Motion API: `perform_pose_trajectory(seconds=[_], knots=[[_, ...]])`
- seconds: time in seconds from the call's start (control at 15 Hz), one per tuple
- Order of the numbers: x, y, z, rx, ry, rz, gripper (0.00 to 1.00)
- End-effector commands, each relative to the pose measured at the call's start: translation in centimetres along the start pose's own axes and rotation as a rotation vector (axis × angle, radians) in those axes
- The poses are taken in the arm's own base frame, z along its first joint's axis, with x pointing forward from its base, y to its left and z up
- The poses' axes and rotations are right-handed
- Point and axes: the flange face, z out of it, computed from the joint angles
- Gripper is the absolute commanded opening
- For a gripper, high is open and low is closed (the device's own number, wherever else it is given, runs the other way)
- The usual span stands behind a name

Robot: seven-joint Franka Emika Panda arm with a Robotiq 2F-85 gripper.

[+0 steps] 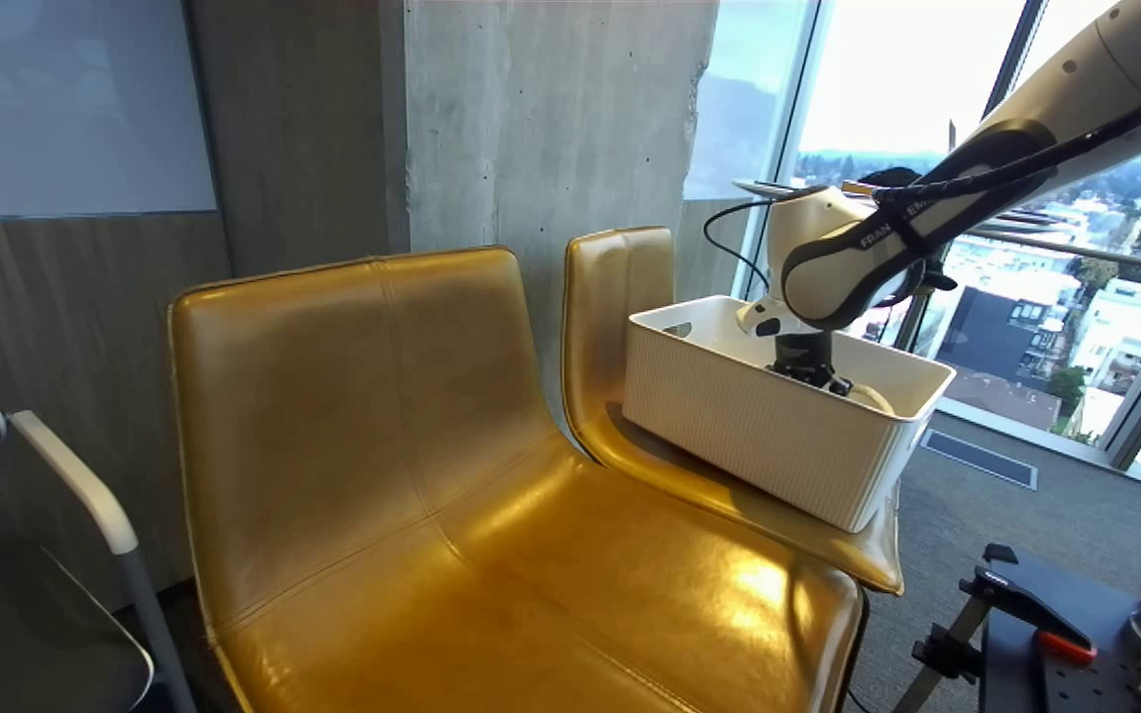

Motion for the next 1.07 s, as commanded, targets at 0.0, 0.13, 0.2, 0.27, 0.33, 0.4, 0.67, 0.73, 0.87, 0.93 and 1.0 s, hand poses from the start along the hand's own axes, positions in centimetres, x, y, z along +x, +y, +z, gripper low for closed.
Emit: perform_pose_trajectory(seconds=[0.0,0.13,0.2,0.27,0.33,0.4,0.67,0.73,0.87,0.93,1.0], knots=[[-0.6,0.3,-4.6,0.030,0.029,0.050,0.00],[-0.6,0.3,-7.9,0.031,0.049,0.064,0.00],[-0.6,0.4,-9.8,0.025,0.055,0.068,0.00],[-0.5,0.4,-11.6,0.018,0.064,0.071,0.00],[-0.4,0.5,-13.2,0.010,0.070,0.073,0.00],[-0.4,0.5,-14.6,0.001,0.070,0.076,0.00],[0.1,0.4,-14.9,0.027,0.071,0.063,0.15],[0.4,0.3,-14.0,0.044,0.071,0.051,0.27],[0.7,-0.1,-12.0,0.076,0.067,0.030,0.40],[0.6,-0.4,-10.8,0.095,0.068,0.024,0.48],[0.6,-0.8,-9.8,0.113,0.067,0.016,0.55]])
